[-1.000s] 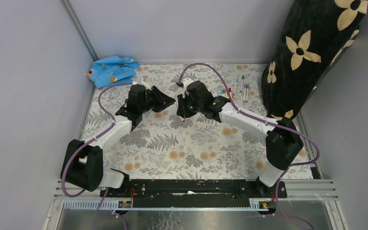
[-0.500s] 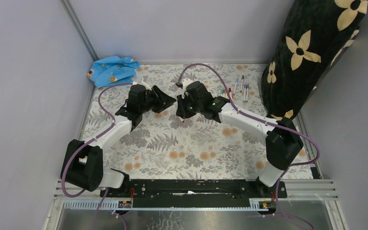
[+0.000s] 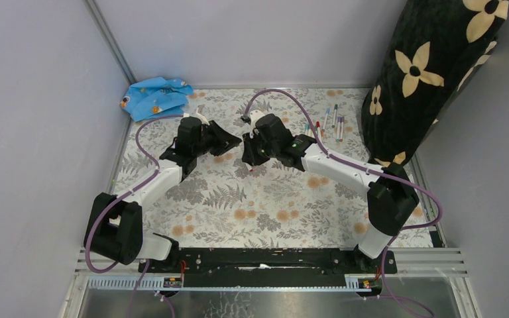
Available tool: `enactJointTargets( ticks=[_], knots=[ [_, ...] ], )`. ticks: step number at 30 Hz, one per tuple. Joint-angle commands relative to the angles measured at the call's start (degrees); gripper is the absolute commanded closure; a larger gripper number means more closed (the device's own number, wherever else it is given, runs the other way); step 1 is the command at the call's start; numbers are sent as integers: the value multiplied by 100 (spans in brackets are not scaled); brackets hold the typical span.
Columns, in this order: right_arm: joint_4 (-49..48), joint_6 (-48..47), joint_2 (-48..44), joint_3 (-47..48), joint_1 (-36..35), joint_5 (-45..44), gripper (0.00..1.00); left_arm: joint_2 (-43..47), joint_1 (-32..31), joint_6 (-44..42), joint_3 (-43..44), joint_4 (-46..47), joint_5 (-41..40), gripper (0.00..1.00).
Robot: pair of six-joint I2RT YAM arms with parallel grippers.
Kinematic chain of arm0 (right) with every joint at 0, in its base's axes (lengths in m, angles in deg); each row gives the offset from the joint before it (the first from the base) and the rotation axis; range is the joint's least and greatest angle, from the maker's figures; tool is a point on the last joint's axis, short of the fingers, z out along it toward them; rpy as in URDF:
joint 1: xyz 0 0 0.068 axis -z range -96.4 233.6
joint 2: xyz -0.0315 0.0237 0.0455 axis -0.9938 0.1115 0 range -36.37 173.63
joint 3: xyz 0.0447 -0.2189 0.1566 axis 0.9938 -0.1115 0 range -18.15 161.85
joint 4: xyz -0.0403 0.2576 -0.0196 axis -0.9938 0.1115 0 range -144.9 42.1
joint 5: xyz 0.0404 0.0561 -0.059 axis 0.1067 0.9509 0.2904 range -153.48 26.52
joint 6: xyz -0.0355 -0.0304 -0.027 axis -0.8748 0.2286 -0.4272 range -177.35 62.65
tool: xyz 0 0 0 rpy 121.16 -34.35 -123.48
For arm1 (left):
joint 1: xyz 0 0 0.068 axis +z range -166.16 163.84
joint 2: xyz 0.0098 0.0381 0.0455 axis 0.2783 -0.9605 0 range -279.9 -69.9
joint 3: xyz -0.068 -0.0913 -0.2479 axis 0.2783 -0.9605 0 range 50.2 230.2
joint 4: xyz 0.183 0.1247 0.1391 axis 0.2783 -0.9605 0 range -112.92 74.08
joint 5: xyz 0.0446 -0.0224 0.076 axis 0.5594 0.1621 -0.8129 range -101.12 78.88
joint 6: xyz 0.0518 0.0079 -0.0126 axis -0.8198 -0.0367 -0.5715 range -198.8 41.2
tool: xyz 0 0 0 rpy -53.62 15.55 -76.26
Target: Open the pen caps
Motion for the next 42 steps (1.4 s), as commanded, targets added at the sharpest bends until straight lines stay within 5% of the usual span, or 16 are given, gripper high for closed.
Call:
enactJointTargets(
  ticks=[1,3,7,14,23,27,32,42],
  knots=[
    [-203,35,-255,-27,-72,8,100,163,-15,-21,-73,169,52,86],
    [-208,27,-282,-40,-72,-34,100,179,-15,-19,-81,155,54,100],
    [-266,31,-357,-71,-70,-85,97,218,-13,81,-141,180,43,100],
    [-292,-57,-298,108,-71,-85,66,245,-15,289,-138,255,172,100],
    [-250,-126,62,449,-68,-101,61,269,-13,333,-71,255,365,100],
    [-189,-182,283,663,-71,-103,64,300,-15,302,-73,241,382,100],
    [-161,-194,448,760,-72,-104,99,319,24,221,-39,161,276,100],
    [-261,-163,121,31,-67,81,100,232,531,-49,226,-39,-41,100]
  ],
)
